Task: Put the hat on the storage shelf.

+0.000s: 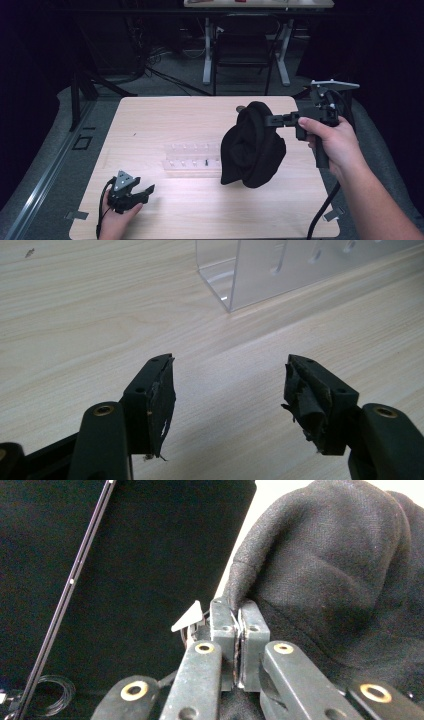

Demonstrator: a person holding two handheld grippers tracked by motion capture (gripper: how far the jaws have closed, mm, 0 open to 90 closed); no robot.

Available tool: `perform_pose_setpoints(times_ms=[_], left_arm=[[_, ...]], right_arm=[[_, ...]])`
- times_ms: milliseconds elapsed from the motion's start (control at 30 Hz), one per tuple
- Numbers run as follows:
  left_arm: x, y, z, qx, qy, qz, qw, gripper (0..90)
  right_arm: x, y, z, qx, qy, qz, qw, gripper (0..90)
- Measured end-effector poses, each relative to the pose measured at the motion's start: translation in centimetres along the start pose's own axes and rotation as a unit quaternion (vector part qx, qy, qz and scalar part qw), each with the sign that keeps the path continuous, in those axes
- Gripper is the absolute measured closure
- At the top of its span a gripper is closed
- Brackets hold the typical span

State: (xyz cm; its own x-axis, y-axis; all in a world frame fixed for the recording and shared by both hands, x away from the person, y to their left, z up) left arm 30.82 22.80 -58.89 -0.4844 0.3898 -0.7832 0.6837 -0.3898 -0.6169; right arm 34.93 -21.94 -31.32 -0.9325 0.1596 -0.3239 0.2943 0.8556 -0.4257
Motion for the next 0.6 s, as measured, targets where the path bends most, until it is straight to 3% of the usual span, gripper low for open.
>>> perform_pose_setpoints(times_ms=[600], left_arm=[[0.0, 0.0, 0.0, 0.003, -0.002, -0.001, 1.0000, 37.2]], right_arm=[[-2.5, 2.4, 0.4, 0.014, 0.013, 0.012, 0.9998, 88.1]])
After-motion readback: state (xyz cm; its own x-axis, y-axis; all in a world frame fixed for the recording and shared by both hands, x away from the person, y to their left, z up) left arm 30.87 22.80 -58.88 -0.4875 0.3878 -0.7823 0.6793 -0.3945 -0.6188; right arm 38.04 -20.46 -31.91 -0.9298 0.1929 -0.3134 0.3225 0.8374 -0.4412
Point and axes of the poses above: each handheld gripper's, and its own axes: y roughly forward along the jaws, x roughly out of its underside, z roughly to its right, the point moved 4 cm from there along y, roughly forward along the jaws, and after that the axes turned 8 degrees about y, right-handed, at the moved point
